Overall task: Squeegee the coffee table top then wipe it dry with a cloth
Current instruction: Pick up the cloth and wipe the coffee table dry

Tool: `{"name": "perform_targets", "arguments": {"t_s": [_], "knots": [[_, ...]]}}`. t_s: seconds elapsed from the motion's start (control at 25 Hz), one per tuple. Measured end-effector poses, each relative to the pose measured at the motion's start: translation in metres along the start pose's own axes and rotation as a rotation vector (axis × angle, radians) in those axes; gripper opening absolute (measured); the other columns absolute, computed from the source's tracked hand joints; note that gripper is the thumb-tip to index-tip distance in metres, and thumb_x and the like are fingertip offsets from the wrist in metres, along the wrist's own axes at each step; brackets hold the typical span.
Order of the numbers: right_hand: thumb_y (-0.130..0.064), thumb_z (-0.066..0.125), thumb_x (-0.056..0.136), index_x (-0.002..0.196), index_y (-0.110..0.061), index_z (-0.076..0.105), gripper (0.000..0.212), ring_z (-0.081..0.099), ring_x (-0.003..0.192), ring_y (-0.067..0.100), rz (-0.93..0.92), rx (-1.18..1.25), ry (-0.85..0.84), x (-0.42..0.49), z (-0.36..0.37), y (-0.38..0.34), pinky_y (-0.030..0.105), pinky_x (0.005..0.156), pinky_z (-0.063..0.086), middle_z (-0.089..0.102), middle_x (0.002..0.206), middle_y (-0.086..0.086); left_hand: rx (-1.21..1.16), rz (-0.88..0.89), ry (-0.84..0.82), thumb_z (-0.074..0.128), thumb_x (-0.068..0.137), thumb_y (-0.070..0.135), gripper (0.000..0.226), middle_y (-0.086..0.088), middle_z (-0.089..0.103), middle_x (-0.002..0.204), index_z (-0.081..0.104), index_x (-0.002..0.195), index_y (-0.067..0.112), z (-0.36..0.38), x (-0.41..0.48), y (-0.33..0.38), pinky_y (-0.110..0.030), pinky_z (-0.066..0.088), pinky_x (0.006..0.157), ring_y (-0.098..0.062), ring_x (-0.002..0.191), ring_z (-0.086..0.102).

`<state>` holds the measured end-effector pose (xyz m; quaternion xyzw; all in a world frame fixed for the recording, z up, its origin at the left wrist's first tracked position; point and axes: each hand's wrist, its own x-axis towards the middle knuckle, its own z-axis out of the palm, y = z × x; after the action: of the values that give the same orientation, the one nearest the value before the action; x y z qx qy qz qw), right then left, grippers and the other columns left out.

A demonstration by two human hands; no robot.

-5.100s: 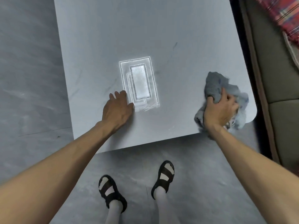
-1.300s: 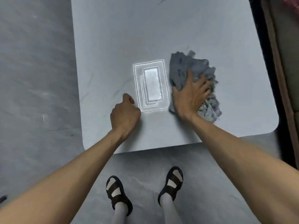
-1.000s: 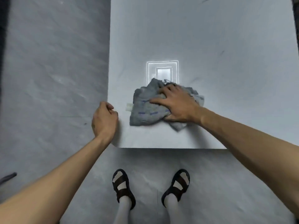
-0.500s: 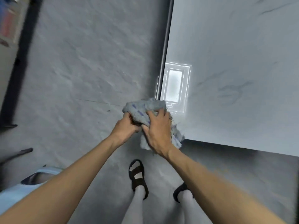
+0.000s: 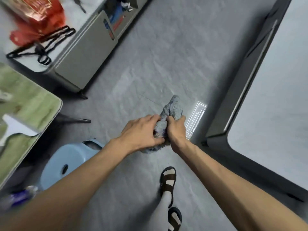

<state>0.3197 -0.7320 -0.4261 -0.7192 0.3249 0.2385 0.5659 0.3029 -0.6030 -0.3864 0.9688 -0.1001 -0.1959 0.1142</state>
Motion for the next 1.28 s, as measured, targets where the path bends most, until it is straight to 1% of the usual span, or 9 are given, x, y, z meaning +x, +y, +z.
{"name": "perform_targets", "arguments": {"t_s": [0.2, 0.28, 0.4, 0.52, 0.6, 0.8, 1.0, 1.16, 1.28], "knots": [[-0.038, 0.051, 0.091, 0.106, -0.006, 0.062, 0.037, 0.064, 0.066, 0.028, 0.072, -0.074, -0.484, -0.078, 0.014, 0.03, 0.037, 0.062, 0.057, 0.063, 0.085, 0.013, 0.194, 0.016, 0.148, 0.065, 0.082, 0.028, 0.042, -0.004, 0.07, 0.089, 0.05, 0.119, 0.018, -0.01, -0.102, -0.028, -0.036, 0.052, 0.071, -0.023, 0.077, 0.067], [-0.057, 0.047, 0.091, 0.095, -0.01, 0.067, 0.051, 0.066, 0.062, 0.024, -0.075, -0.444, -0.527, -0.103, 0.016, 0.041, 0.031, 0.054, 0.054, 0.068, 0.083, 0.008, 0.117, -0.027, 0.176, 0.069, 0.08, 0.024, 0.034, -0.002, 0.068, 0.077, 0.054, 0.111, 0.02, -0.02, -0.148, -0.051, -0.033, 0.054, 0.071, -0.016, 0.063, 0.058], [-0.062, 0.055, 0.08, 0.095, -0.027, 0.062, 0.038, 0.062, 0.087, 0.025, -0.625, -1.013, -0.265, -0.115, 0.034, 0.049, 0.034, 0.07, 0.048, 0.065, 0.097, 0.0, 0.045, -0.065, 0.262, 0.079, 0.073, 0.029, 0.034, 0.0, 0.069, 0.073, 0.06, 0.1, 0.021, -0.03, -0.215, -0.093, -0.031, 0.052, 0.063, -0.019, 0.061, 0.061], [-0.045, 0.07, 0.064, 0.138, -0.026, 0.041, 0.081, 0.042, 0.12, 0.026, -0.956, -1.101, -0.647, -0.127, 0.082, 0.065, 0.039, 0.098, 0.042, 0.045, 0.13, 0.006, 0.044, -0.107, 0.283, 0.076, 0.071, 0.031, 0.032, 0.001, 0.071, 0.078, 0.06, 0.098, 0.023, -0.03, -0.268, -0.138, -0.029, 0.047, 0.061, -0.024, 0.069, 0.067], [-0.042, 0.075, 0.066, 0.139, -0.02, 0.042, 0.082, 0.042, 0.12, 0.027, -0.987, -1.114, -0.757, -0.141, 0.136, 0.087, 0.036, 0.098, 0.041, 0.046, 0.131, 0.008, 0.01, -0.138, 0.296, 0.076, 0.07, 0.03, 0.031, -0.001, 0.07, 0.076, 0.059, 0.096, 0.024, -0.022, -0.302, -0.174, -0.031, 0.046, 0.058, -0.028, 0.068, 0.066], [-0.035, 0.065, 0.081, 0.097, -0.022, 0.046, 0.027, 0.054, 0.076, 0.03, -0.946, -1.05, -0.544, -0.153, 0.28, 0.097, 0.034, 0.06, 0.036, 0.065, 0.093, 0.006, -0.155, -0.368, 0.35, 0.081, 0.07, 0.03, 0.034, -0.002, 0.072, 0.075, 0.063, 0.098, 0.022, 0.016, -0.357, -0.285, -0.031, 0.051, 0.061, -0.027, 0.068, 0.068], [-0.031, 0.067, 0.076, 0.102, -0.022, 0.048, 0.033, 0.052, 0.07, 0.029, -1.173, -1.136, -0.545, -0.129, 0.409, 0.111, 0.031, 0.06, 0.029, 0.065, 0.088, 0.004, -0.6, -0.777, 0.397, 0.085, 0.067, 0.019, 0.046, -0.004, 0.074, 0.092, 0.07, 0.11, 0.019, 0.101, -0.384, -0.415, -0.025, 0.051, 0.077, -0.02, 0.08, 0.068], [-0.016, 0.067, 0.071, 0.107, -0.016, 0.059, 0.037, 0.059, 0.077, 0.034, -1.285, -1.276, -0.634, -0.112, 0.444, 0.142, 0.03, 0.063, 0.032, 0.064, 0.086, 0.008, -0.751, -0.803, 0.311, 0.087, 0.063, 0.016, 0.042, 0.0, 0.068, 0.08, 0.072, 0.102, 0.016, 0.166, -0.391, -0.46, -0.021, 0.043, 0.071, -0.016, 0.077, 0.063], [-0.031, 0.066, 0.066, 0.101, -0.022, 0.063, 0.036, 0.061, 0.078, 0.035, -1.18, -1.316, -0.656, -0.11, 0.459, 0.143, 0.03, 0.065, 0.034, 0.068, 0.085, 0.008, -0.841, -0.788, 0.294, 0.087, 0.064, 0.021, 0.04, 0.004, 0.068, 0.079, 0.072, 0.101, 0.018, 0.195, -0.392, -0.473, -0.02, 0.043, 0.07, -0.009, 0.073, 0.06]]}}
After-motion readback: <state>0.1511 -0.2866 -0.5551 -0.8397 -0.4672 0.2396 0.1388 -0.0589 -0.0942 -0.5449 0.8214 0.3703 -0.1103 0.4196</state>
